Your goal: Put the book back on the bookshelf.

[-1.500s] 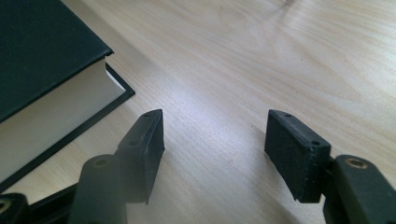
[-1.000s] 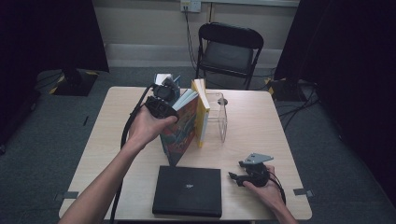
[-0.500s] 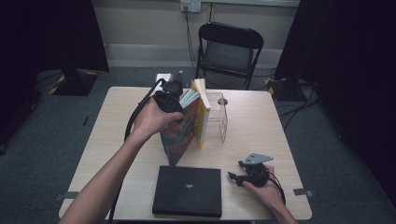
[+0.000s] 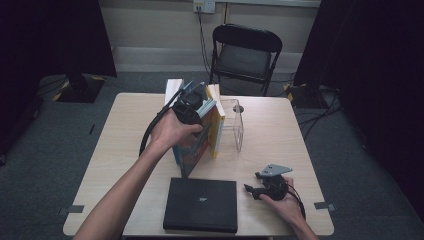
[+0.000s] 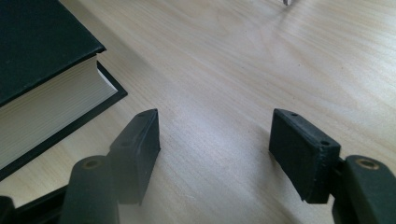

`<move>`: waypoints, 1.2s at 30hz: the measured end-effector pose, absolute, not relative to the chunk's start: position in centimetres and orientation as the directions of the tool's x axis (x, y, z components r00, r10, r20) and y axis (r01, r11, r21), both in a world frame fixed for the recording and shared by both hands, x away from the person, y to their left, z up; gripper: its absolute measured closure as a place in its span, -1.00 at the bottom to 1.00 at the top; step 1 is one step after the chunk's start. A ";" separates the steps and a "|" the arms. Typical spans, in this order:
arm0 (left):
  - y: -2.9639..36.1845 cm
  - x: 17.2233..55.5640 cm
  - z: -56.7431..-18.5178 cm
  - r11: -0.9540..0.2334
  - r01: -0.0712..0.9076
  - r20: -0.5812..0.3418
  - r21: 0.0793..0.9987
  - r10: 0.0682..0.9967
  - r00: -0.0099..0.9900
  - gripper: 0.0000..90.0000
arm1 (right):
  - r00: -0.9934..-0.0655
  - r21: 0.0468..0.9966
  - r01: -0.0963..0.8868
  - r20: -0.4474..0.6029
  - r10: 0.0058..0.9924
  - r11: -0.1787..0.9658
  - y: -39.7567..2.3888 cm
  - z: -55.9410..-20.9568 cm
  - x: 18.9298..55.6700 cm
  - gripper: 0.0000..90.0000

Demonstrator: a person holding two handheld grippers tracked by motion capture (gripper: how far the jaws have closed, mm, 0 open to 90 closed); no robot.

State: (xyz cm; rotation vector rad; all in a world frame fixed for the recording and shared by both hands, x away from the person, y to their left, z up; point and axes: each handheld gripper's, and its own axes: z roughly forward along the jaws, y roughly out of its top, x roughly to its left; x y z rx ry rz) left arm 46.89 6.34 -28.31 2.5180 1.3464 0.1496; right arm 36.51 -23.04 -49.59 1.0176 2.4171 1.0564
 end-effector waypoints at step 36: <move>5.5 53.5 -27.0 -0.343 0.896 -0.088 0.284 0.921 0.380 0.64 | -0.700 0.735 0.486 0.003 0.714 0.473 -23.1 -49.6 36.5 -0.24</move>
